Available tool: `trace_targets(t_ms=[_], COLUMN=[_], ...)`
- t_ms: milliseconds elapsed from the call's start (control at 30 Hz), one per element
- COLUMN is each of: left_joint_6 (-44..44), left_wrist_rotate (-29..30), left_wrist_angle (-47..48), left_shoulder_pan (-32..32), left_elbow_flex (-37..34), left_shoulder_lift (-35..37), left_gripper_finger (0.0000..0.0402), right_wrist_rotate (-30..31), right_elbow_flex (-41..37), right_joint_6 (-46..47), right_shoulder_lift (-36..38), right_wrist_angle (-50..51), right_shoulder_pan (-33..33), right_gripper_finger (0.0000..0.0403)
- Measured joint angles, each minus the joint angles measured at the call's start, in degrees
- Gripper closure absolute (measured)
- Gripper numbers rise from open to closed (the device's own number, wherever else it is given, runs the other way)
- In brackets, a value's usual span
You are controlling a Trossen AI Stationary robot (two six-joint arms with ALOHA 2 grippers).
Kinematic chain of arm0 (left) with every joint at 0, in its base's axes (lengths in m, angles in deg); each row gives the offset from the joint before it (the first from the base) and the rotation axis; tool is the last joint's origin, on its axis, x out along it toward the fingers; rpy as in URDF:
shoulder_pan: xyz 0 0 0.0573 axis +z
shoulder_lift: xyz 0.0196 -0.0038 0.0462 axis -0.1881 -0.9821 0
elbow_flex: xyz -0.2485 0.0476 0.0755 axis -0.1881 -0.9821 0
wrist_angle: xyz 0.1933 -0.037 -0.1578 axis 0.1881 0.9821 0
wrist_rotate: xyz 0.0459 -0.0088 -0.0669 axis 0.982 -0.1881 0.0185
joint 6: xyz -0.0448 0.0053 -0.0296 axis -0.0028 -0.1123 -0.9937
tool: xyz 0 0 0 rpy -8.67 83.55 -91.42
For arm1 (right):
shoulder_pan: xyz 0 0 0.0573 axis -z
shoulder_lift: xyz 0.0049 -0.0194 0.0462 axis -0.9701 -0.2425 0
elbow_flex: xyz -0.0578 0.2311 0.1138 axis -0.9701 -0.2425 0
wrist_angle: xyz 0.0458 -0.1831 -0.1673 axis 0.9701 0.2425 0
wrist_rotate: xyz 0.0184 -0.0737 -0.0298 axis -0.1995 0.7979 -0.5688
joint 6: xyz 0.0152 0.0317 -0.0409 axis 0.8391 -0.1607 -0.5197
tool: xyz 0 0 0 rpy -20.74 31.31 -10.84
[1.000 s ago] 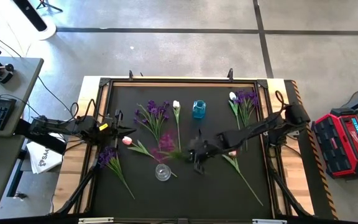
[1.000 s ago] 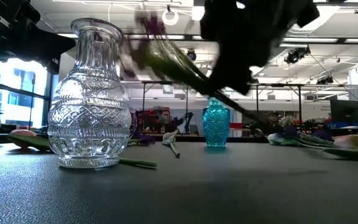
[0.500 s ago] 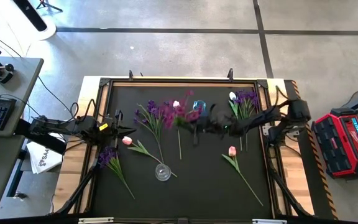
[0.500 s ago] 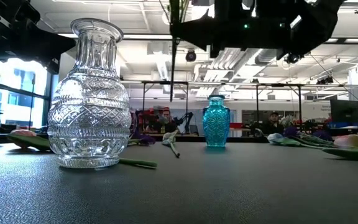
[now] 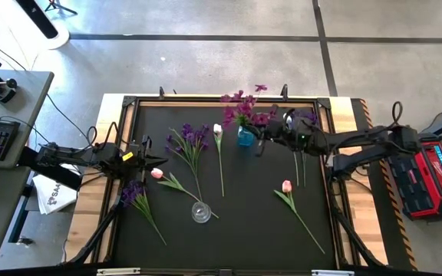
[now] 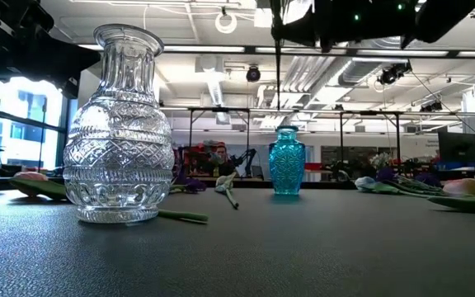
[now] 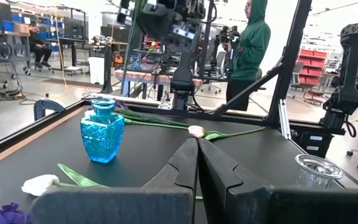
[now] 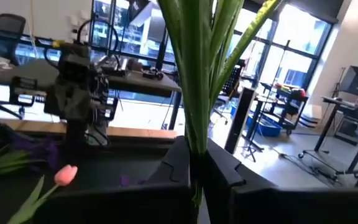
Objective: Sort flowers into vase by color
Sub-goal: Put the violet flower into the blue vase
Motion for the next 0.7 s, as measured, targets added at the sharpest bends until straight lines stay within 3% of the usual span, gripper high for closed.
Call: trace_targets(t_ms=[267,700], left_joint_6=[0.48,0.48], left_wrist_rotate=[-0.02,-0.02], left_wrist_angle=[0.11,0.11], left_shoulder_pan=[0.0,0.0], left_elbow_flex=[0.0,0.0], left_shoulder_lift=[0.02,0.0], left_gripper_finger=[0.0401,0.0401], right_wrist_rotate=[5.9,6.55], right_elbow_flex=[-7.0,-7.13], right_joint_6=[1.26,8.57], right_shoulder_lift=[-0.48,-1.25], right_wrist_angle=[-14.18,-8.8], right_shoulder_pan=[3.04,6.78], right_gripper_finger=[0.0403,0.0403])
